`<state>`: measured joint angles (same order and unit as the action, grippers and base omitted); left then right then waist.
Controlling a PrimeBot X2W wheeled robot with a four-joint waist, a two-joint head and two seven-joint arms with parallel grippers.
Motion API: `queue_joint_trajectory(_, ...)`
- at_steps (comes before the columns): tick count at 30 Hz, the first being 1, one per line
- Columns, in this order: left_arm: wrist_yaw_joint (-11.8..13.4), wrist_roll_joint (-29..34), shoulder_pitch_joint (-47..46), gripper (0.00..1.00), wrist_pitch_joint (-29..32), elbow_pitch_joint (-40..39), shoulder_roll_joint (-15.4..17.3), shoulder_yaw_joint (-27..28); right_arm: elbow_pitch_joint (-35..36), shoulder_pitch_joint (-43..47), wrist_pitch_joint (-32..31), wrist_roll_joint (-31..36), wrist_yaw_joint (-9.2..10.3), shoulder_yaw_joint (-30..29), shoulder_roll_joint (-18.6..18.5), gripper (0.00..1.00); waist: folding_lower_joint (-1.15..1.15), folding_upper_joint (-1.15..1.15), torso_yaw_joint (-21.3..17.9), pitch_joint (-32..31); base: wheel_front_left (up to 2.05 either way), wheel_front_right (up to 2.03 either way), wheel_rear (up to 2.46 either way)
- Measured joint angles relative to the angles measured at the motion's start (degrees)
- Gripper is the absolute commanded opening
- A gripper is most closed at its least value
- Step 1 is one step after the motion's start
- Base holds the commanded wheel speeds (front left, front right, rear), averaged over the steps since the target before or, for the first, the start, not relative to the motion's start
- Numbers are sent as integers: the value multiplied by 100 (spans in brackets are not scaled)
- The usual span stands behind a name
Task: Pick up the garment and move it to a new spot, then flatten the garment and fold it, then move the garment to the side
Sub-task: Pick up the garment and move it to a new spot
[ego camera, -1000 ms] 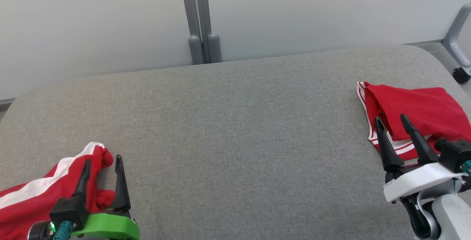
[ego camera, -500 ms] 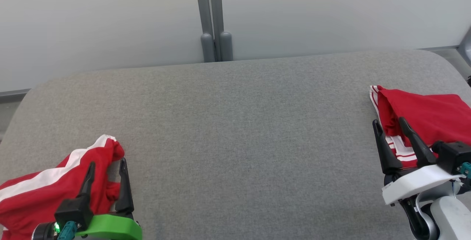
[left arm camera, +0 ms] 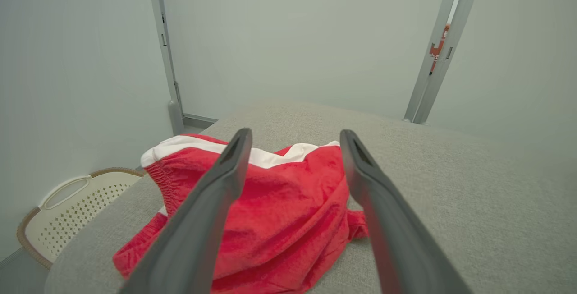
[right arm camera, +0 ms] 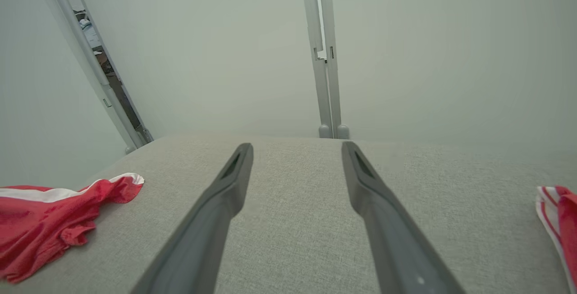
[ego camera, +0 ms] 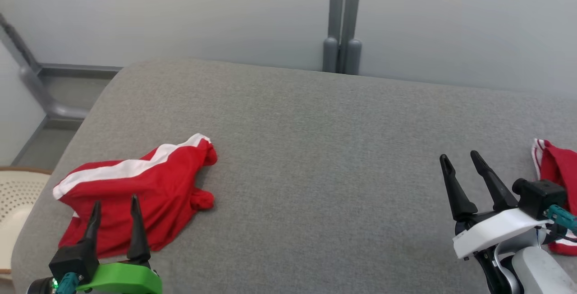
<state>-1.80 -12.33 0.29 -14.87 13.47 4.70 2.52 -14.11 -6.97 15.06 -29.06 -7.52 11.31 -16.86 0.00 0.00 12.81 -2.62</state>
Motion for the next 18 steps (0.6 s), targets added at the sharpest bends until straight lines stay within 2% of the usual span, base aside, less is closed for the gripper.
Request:
queue_joint_trajectory(10,86,-65,31,100,224,-100,154,59,-9,-2,-1,-3,0,69,89,100,0,0,850,-5,0,0,0)
queue_joint_trajectory(13,119,-97,31,100,301,-132,156,65,-4,-9,-1,-1,0,101,86,100,0,0,962,-4,0,0,0)
queue_joint_trajectory(18,119,-249,-84,100,730,-194,208,93,100,-15,-1,54,0,146,16,100,0,0,908,37,0,0,0)
